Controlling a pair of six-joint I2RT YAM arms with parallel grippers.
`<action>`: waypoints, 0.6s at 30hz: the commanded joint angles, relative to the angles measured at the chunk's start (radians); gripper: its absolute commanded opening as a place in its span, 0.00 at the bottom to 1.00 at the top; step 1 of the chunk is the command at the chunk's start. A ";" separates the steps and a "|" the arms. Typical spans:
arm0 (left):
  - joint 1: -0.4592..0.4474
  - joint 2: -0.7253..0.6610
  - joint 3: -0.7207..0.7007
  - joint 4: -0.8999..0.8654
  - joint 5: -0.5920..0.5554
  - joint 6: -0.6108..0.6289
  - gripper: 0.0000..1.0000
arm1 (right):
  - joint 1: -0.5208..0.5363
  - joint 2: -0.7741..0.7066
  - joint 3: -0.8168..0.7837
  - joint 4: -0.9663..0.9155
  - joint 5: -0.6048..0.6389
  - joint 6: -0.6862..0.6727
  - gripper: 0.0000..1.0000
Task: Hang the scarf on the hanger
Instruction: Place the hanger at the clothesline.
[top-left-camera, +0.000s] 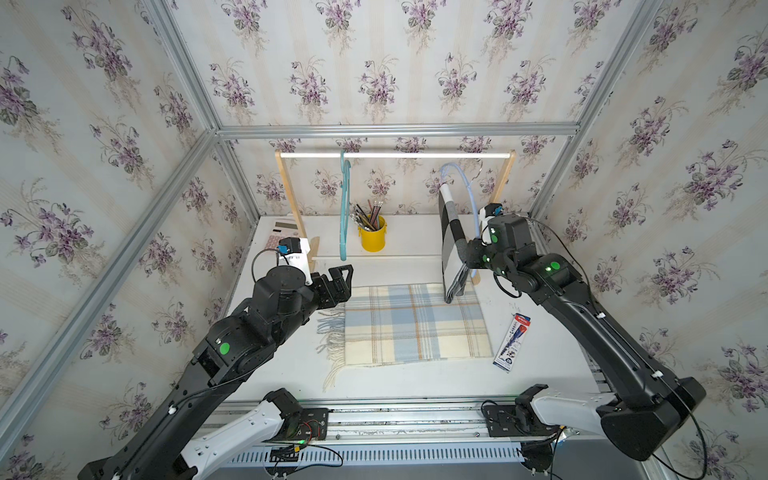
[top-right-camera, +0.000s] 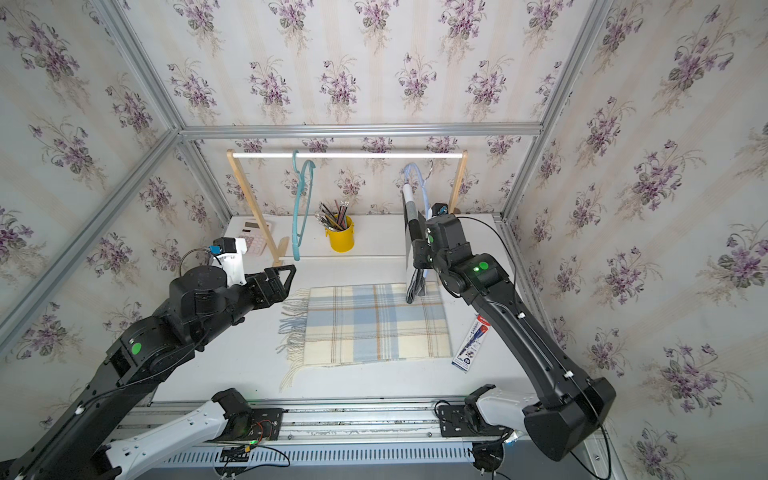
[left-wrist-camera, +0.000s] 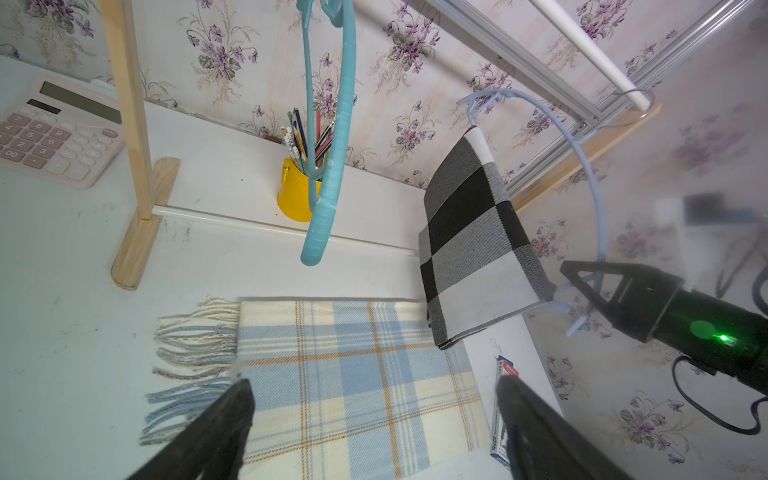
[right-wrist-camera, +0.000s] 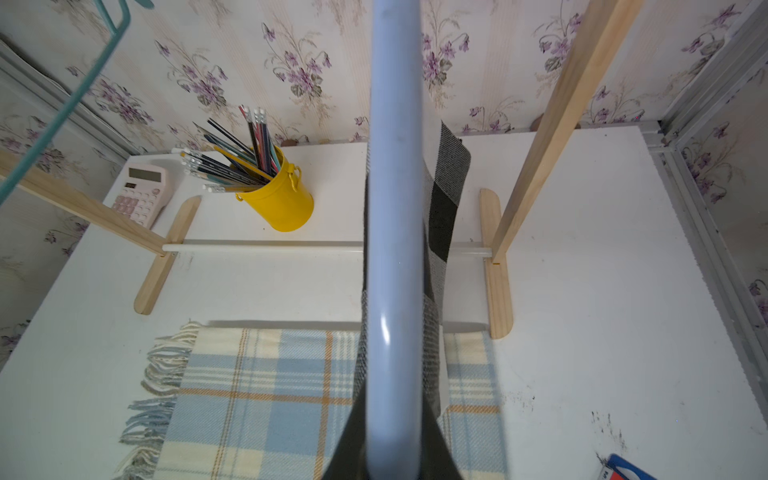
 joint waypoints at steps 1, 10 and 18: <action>0.001 0.006 -0.003 0.012 -0.014 0.011 0.92 | 0.005 -0.032 0.015 0.130 0.012 -0.045 0.00; 0.001 0.027 -0.010 0.028 -0.007 0.007 0.92 | 0.004 0.036 0.121 0.089 0.022 -0.081 0.00; 0.001 0.007 -0.032 0.021 -0.026 0.019 0.92 | -0.024 0.201 0.237 0.097 0.022 -0.051 0.00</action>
